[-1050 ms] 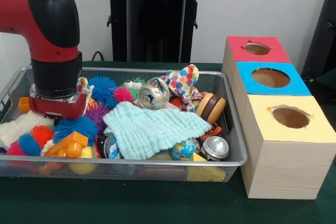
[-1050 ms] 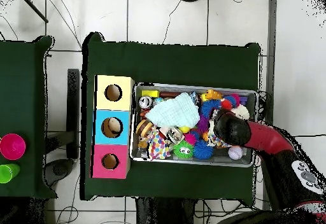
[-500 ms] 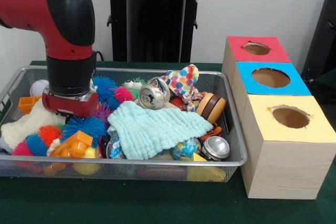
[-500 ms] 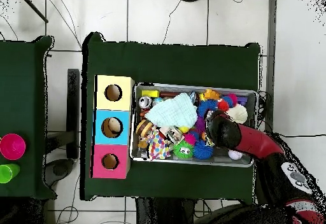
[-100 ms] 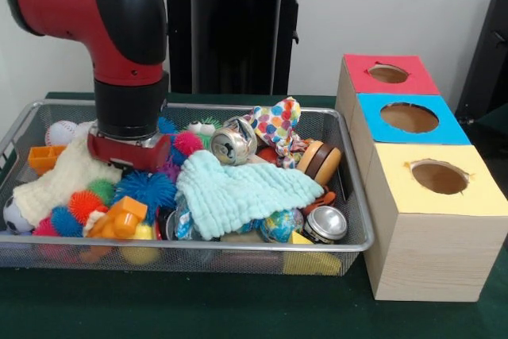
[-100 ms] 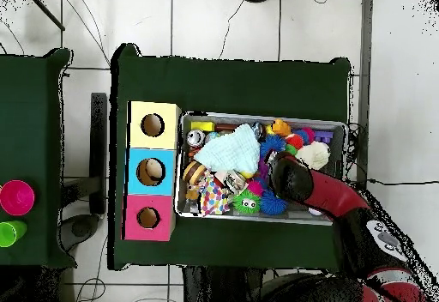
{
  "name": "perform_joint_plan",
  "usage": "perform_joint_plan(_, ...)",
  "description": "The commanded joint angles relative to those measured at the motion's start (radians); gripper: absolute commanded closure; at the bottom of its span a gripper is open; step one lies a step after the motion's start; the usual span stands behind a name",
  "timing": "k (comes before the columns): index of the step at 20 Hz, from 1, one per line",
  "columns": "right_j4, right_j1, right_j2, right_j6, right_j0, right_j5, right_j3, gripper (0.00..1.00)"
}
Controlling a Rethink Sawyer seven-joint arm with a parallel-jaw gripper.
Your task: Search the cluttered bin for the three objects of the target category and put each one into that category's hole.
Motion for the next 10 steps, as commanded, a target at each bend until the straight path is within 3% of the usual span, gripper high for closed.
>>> perform_joint_plan(1,0.112,0.083,0.052,0.285,0.066,0.026,0.185,1.00)
perform_joint_plan(10,0.168,0.070,0.036,0.282,0.091,0.028,0.201,1.00)
